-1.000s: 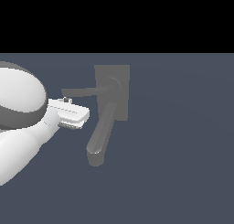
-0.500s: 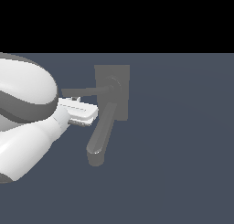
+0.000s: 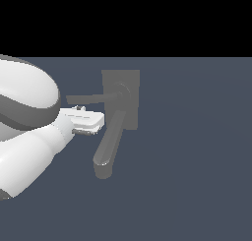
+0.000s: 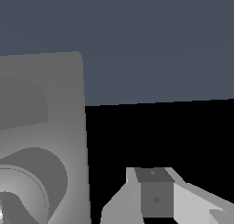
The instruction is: Turn on the faucet by rotating a designated handle.
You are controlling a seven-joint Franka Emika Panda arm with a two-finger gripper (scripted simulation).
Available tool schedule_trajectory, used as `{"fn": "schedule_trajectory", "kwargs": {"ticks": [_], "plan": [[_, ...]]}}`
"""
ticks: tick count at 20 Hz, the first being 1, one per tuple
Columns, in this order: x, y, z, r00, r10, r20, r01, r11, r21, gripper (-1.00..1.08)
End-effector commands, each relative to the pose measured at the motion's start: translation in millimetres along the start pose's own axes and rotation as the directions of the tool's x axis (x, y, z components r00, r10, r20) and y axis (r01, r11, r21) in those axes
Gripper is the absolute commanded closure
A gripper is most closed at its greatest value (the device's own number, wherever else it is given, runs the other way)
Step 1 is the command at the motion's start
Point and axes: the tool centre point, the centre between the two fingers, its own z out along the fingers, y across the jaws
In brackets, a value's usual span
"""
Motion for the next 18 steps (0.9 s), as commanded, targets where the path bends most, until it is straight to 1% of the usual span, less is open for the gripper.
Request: {"fn": "schedule_trajectory", "kwargs": {"ticks": [1,8,18], "plan": [[4.6,2.2,-2.1,1.0,-0.018,-0.008,0.018,1.0,-0.011,1.08],[6.8,2.9,-3.0,1.0,-0.025,-0.011,0.025,1.0,-0.016,1.08],[-35.6,8.9,-2.7,1.0,-0.025,-0.011,0.025,1.0,-0.016,1.08]]}}
